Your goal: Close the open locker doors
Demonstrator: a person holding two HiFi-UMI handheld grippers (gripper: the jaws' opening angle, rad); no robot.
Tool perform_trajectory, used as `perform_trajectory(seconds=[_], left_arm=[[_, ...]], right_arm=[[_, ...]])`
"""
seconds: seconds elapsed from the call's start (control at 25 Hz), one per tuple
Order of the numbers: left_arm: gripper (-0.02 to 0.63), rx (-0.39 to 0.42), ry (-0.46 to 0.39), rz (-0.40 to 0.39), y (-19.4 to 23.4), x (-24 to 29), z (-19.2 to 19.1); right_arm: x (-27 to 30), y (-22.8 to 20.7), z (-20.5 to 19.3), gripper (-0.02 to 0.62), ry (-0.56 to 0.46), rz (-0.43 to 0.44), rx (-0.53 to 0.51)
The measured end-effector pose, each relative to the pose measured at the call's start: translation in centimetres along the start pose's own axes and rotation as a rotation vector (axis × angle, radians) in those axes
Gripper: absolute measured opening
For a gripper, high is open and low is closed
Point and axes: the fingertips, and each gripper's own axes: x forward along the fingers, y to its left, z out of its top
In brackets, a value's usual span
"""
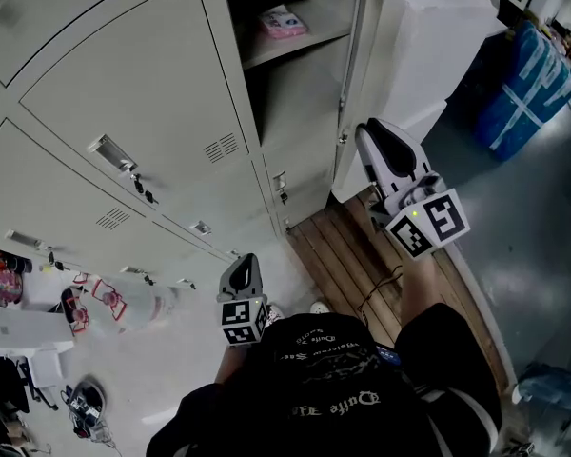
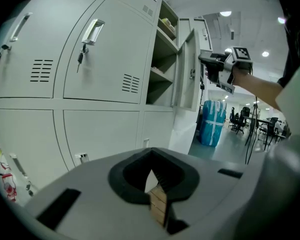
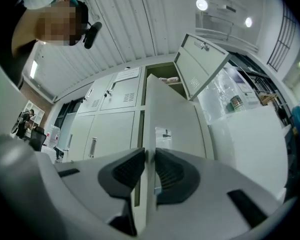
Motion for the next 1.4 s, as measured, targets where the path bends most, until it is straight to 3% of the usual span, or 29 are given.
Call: perform_trajectory(seconds=[0.2,0.48,1.4], left_arm=[[0.006,-0.013,-0.015,0.014,1.1,0.2,0.4],[0.006,-0.012,-0.022,0.031,2.5,0.5,0.7],[0.006,-0.073,-0.055,0.113,7.4,0.6,1.5]], right_arm=[[2.1,1.9,-0.6,0.066,0.022,-0.002,-0.140],[5.5,3.8,-1.6,0.063,0.047,-0.041,-0.228],[15.0,5.8,-4.1,0.056,0.114,-0.092,-0.256]])
